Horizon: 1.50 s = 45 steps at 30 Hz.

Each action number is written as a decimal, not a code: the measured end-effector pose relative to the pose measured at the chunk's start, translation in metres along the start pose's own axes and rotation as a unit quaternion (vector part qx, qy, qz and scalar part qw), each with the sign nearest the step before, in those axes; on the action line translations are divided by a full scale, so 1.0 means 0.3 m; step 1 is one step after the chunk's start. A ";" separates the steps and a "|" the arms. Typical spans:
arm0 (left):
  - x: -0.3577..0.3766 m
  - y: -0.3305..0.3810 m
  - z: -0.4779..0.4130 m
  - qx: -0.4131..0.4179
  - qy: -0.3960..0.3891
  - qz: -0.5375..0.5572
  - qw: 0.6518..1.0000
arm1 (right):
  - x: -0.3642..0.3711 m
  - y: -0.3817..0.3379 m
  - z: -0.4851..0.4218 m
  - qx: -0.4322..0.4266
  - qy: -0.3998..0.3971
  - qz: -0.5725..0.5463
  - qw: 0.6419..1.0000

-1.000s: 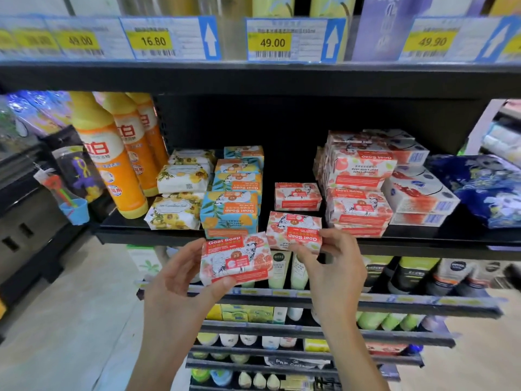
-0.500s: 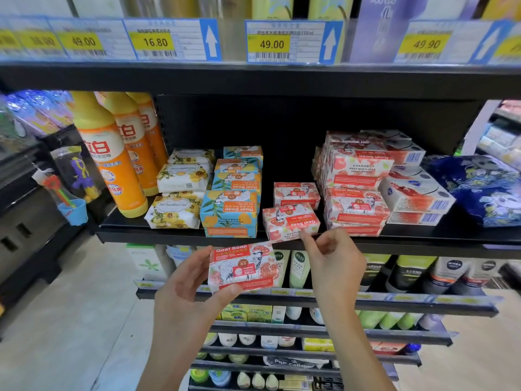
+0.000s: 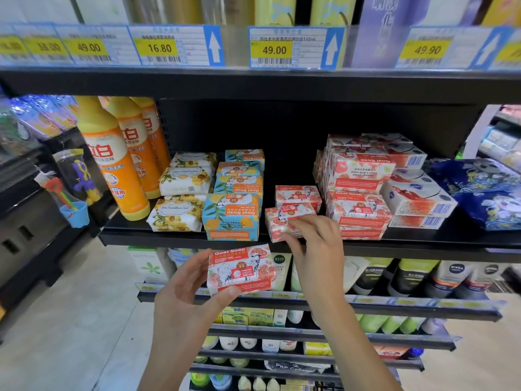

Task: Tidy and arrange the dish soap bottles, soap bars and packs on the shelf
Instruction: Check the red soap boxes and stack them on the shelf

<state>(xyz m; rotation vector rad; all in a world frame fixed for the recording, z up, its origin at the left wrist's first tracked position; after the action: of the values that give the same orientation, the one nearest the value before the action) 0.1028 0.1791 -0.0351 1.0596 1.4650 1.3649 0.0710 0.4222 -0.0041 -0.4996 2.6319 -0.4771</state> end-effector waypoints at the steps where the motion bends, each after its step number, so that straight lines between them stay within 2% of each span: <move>1: 0.000 -0.001 0.000 0.001 -0.001 0.000 1.000 | 0.002 0.000 -0.006 0.007 0.003 0.011 1.000; 7: -0.005 -0.012 -0.007 0.006 -0.004 -0.001 1.000 | 0.034 -0.024 -0.041 -0.004 -0.005 0.088 0.996; 13: 0.003 -0.013 -0.008 0.015 -0.010 -0.003 1.000 | 0.073 -0.014 -0.068 -0.008 -0.062 0.140 0.988; 15: 0.009 -0.016 -0.010 0.019 -0.015 -0.006 1.000 | 0.056 -0.020 -0.064 -0.001 -0.079 0.075 0.994; 17: 0.015 -0.024 -0.014 0.021 -0.020 -0.008 1.000 | 0.004 -0.025 -0.044 0.058 -0.103 -0.048 0.992; 19: 0.024 -0.031 -0.017 0.021 -0.025 -0.009 0.999 | -0.059 -0.031 -0.010 0.143 -0.140 -0.162 0.966; 21: 0.039 -0.031 -0.017 0.024 -0.032 -0.008 0.999 | -0.085 -0.036 0.042 0.211 -0.212 -0.226 0.927; 24: 0.073 -0.023 -0.014 0.036 -0.047 -0.011 0.998 | -0.086 -0.036 0.105 0.226 -0.280 -0.241 0.901; 29: 0.127 -0.009 -0.014 0.055 -0.064 -0.008 0.996 | -0.094 0.000 0.121 0.266 -0.240 -0.271 0.893; 38: 0.169 0.002 -0.022 0.100 -0.097 -0.026 0.990 | -0.110 0.032 0.106 0.291 -0.235 -0.273 0.886; 43: 0.176 0.034 -0.040 0.155 -0.118 -0.102 0.976 | -0.106 0.038 0.104 0.292 -0.210 -0.281 0.890; 45: 0.148 0.038 -0.060 0.185 -0.096 -0.149 0.967 | -0.107 0.050 0.099 0.296 -0.195 -0.284 0.891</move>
<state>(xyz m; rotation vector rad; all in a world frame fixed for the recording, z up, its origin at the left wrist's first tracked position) 0.0734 0.2171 -0.0243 1.1098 1.6893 0.7725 0.1079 0.4411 -0.0248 -1.0239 1.7930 -1.1708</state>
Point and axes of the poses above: each hand's wrist, its own z-axis away from the middle knuckle, its own x-axis out of the palm, y = z × x, the point moved 8 cm from there along -z, towards the middle knuckle, and after that the axes turned 8 degrees about y, right-handed, at the moved point
